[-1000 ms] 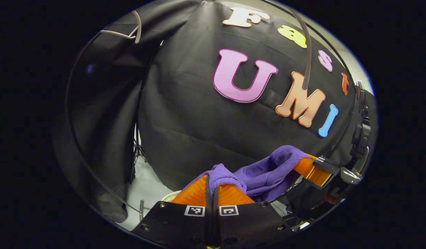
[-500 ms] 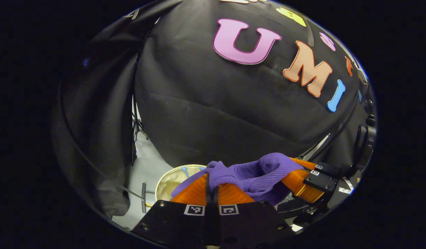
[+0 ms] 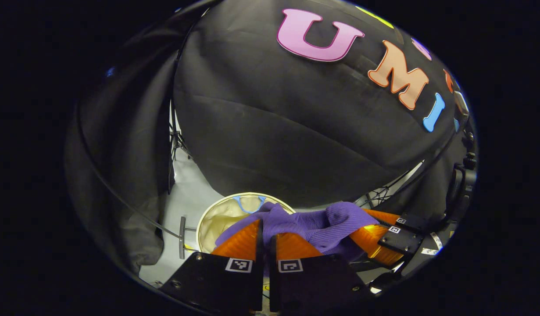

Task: Grasp the clothes on the hanger with both hands and then place them into the laundry hamper below.

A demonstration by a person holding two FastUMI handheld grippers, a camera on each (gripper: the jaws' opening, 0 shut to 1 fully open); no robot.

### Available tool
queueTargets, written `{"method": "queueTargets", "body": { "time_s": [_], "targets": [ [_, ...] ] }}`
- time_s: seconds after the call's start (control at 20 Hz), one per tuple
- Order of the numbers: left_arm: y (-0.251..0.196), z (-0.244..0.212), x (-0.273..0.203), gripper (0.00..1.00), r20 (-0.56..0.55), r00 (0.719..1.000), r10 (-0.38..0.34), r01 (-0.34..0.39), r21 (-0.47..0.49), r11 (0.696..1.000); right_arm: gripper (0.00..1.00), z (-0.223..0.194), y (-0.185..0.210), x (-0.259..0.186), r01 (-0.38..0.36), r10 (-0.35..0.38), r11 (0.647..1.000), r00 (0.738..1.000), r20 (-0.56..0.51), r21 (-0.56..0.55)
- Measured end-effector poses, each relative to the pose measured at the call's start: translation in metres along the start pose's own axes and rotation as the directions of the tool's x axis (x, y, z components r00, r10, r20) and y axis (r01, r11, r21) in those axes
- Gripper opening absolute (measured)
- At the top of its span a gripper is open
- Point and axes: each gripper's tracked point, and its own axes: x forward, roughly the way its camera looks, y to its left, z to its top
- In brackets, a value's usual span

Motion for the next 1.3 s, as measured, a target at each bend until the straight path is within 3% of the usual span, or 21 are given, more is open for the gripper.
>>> {"method": "queueTargets", "body": {
  "time_s": [0.05, 0.1, 0.2, 0.35, 0.4, 0.45, 0.55, 0.6, 1.0, 1.3],
  "targets": [
    [0.001, -0.002, 0.001, 0.10, -0.009, 1.000, 0.003, -0.003, 0.000, 1.000, 0.10, -0.004, 0.001, 0.005, -0.004, 0.004, 1.000, 1.000, -0.014, 0.001],
    [0.004, -0.005, 0.000, 0.22, -0.011, 1.000, 0.009, -0.009, 0.000, 1.000, 0.12, -0.006, 0.001, 0.005, -0.008, 0.008, 1.000, 1.000, -0.025, 0.002],
    [0.005, -0.006, 0.000, 0.12, -0.011, 1.000, 0.005, -0.005, -0.008, 1.000, 0.15, -0.011, 0.003, 0.004, -0.013, 0.013, 1.000, 0.999, -0.041, 0.008],
    [0.002, 0.001, -0.002, 0.58, 0.007, 1.000, 0.005, -0.005, -0.022, 1.000, 0.14, -0.008, -0.004, 0.001, -0.010, 0.011, 1.000, 1.000, -0.022, 0.010],
    [0.004, 0.002, -0.001, 0.50, 0.009, 1.000, 0.008, -0.008, -0.021, 1.000, 0.15, -0.006, -0.004, 0.000, -0.013, 0.013, 1.000, 1.000, -0.016, 0.008],
    [0.003, 0.003, -0.001, 0.58, 0.009, 1.000, 0.009, -0.009, -0.021, 1.000, 0.15, -0.003, -0.003, 0.001, -0.013, 0.013, 1.000, 1.000, -0.011, 0.004],
    [0.004, 0.002, -0.002, 0.58, 0.016, 1.000, 0.010, -0.009, -0.025, 1.000, 0.15, 0.001, -0.003, 0.001, -0.015, 0.015, 1.000, 1.000, -0.002, -0.001],
    [0.004, 0.003, -0.001, 0.50, 0.021, 1.000, 0.009, -0.009, -0.028, 1.000, 0.15, 0.001, -0.003, 0.000, -0.016, 0.016, 1.000, 1.000, 0.003, -0.001],
    [-0.004, 0.027, -0.019, 0.51, 0.081, 0.997, 0.003, -0.002, -0.005, 1.000, 0.15, 0.027, -0.003, -0.019, -0.015, 0.015, 1.000, 0.998, 0.064, 0.002],
    [-0.050, 0.089, -0.070, 0.50, 0.245, 0.967, -0.065, 0.050, 0.068, 0.996, 0.15, 0.097, -0.027, -0.076, 0.024, -0.029, 0.999, 0.970, 0.243, 0.025]
  ]
}}
